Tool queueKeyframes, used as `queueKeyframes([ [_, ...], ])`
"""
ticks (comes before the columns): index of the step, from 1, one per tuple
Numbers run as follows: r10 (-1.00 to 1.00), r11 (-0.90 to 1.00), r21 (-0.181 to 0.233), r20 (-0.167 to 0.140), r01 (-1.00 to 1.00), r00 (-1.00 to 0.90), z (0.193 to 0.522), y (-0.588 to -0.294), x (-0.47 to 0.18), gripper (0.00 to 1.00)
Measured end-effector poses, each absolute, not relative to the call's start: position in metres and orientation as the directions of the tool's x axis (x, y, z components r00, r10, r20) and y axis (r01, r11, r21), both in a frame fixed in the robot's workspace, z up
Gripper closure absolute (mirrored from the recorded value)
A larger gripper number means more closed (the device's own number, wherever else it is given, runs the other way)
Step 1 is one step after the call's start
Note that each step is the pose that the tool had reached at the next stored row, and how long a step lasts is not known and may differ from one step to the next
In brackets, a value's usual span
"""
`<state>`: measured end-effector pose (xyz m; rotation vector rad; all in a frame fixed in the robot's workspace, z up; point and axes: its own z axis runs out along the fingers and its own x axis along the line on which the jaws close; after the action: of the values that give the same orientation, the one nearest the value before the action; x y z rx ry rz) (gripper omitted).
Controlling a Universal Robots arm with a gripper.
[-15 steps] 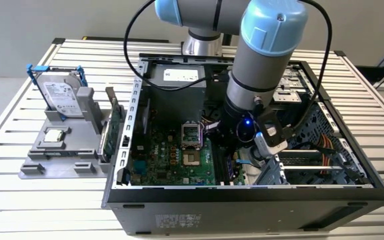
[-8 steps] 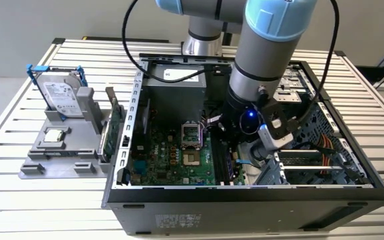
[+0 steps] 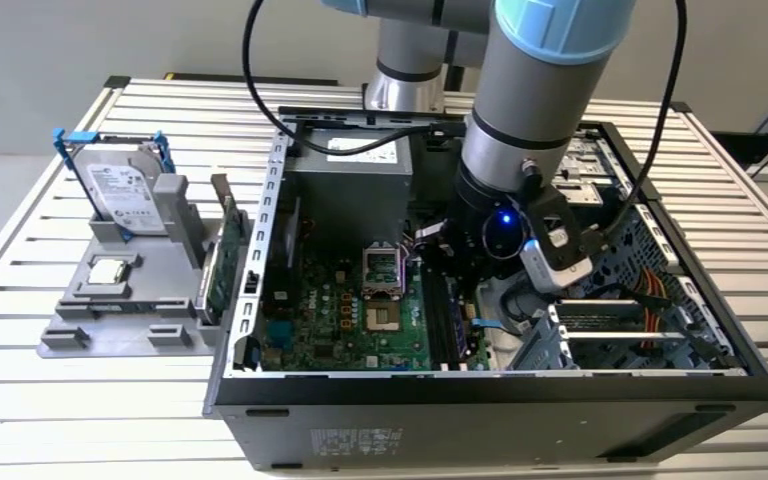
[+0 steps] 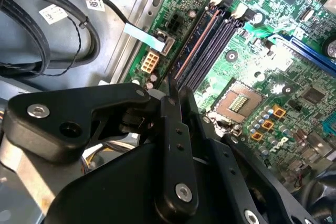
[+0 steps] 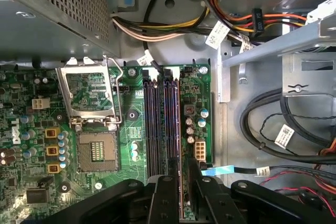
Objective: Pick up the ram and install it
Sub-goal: 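Insert the ram into the slot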
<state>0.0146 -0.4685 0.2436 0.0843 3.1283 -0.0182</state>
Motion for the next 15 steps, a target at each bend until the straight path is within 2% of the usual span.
queueKeyframes([
  [6,0.054,0.998,-0.012,-0.012,0.054,-0.998,0.2437,-0.4685,0.0146,0.0],
  [7,0.054,0.998,-0.012,-0.012,0.054,-0.998,0.2437,-0.4685,0.0146,1.0],
  [15,0.054,0.998,-0.012,-0.012,0.055,-0.998,0.2437,-0.4685,0.0146,1.0],
])
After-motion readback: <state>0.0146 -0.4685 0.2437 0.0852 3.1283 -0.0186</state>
